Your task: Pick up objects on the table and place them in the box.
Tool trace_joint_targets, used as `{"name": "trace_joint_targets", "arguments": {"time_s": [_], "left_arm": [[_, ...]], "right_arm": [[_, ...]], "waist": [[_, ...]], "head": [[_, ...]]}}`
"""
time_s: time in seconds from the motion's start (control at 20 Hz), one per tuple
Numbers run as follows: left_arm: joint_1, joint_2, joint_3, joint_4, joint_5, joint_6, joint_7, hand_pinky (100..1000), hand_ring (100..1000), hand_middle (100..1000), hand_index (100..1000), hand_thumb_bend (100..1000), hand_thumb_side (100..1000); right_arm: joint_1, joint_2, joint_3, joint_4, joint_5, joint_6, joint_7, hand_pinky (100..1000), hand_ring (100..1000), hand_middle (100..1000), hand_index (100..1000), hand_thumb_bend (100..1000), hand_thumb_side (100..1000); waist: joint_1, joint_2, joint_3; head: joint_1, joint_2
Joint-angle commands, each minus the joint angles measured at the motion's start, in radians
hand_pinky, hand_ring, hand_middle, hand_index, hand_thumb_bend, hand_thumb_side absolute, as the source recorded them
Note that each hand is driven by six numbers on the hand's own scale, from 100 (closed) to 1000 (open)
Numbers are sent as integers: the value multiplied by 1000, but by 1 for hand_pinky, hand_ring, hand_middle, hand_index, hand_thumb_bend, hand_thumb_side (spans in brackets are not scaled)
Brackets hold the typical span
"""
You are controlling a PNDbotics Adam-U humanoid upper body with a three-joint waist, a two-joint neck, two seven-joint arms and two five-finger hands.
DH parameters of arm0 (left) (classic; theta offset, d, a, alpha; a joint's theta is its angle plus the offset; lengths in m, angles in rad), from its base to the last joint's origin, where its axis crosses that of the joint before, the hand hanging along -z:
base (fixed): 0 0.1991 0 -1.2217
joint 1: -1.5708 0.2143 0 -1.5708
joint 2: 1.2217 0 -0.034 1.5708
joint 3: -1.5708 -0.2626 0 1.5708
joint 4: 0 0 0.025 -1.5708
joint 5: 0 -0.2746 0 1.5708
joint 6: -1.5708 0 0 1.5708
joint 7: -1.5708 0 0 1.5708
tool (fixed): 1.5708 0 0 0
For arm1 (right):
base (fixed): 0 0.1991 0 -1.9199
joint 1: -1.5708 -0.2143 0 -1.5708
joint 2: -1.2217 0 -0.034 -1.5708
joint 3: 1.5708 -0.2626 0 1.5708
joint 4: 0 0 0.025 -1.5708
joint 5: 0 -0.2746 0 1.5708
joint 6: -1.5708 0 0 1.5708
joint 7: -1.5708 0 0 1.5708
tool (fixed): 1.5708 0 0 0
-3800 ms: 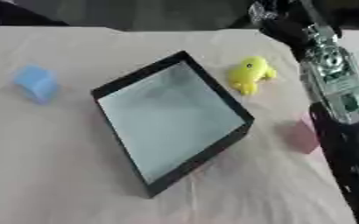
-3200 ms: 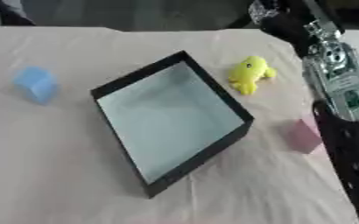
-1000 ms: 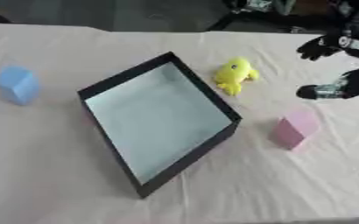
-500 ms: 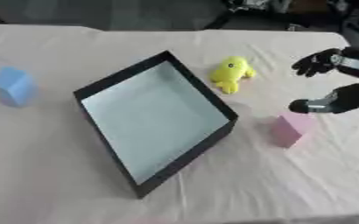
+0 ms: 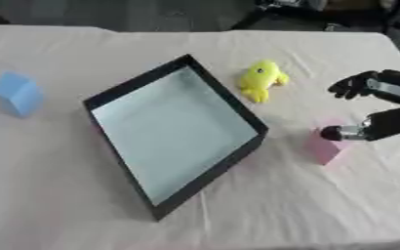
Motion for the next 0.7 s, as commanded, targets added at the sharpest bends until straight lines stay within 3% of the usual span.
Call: {"name": "trace_joint_targets", "arguments": {"time_s": [0.05, 0.7], "left_arm": [[-8, 13, 6, -10, -4, 1, -2, 815, 732, 782, 787, 104, 804], [-7, 3, 8, -11, -5, 3, -1, 814, 733, 782, 786, 105, 805]], "right_arm": [[-2, -18, -2, 7, 31, 14, -1, 880, 838, 789, 892, 631, 657], [33, 26, -11, 56, 93, 79, -120, 883, 841, 793, 890, 640, 655]], "waist": [[2, -6, 1], [4, 3, 1]], "head": [[-2, -1], [-13, -1]]}}
